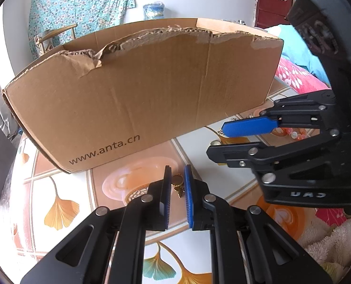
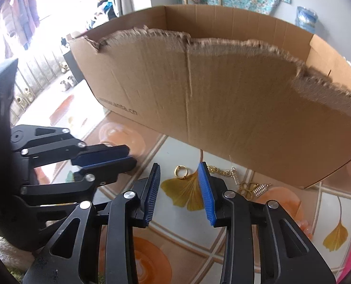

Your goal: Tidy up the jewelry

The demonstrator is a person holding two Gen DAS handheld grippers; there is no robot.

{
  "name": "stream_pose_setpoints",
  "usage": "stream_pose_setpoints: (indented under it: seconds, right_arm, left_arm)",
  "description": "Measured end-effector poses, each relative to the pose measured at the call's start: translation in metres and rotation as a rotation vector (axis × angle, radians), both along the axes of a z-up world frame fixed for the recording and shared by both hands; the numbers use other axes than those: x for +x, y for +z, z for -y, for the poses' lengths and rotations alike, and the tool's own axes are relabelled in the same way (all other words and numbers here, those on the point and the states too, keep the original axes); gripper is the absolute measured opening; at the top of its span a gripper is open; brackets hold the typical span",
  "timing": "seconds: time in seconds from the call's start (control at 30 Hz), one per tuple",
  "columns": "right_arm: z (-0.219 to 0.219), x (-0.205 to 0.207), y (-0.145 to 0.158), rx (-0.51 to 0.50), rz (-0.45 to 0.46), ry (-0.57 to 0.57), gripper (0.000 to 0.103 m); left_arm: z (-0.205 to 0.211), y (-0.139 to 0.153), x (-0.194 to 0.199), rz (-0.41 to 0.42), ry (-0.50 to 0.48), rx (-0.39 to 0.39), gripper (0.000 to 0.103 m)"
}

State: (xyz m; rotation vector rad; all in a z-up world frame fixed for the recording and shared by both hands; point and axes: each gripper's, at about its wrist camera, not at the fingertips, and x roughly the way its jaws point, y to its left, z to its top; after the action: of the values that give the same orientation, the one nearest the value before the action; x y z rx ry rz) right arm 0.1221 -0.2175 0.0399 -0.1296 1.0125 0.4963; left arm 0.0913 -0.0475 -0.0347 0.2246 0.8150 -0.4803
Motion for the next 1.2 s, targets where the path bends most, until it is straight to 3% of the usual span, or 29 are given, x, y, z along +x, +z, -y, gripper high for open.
stream_pose_setpoints:
  seconds: [0.27,0.6,1.2]
  right_arm:
    - [-0.004,0.001,-0.002,-0.037,0.025,0.002,0.016]
    - [-0.026,0.002,-0.010,-0.066,0.044,0.024,0.010]
    - [-0.006,0.006,-0.002,-0.004,0.004,0.006,0.004]
  left_arm:
    - [0.000,0.000,0.000,0.000,-0.002,-0.001,0.010]
    - [-0.001,0.000,0.000,0.000,-0.001,-0.002,0.010]
    - [-0.002,0.001,0.002,-0.001,0.000,-0.004,0.011]
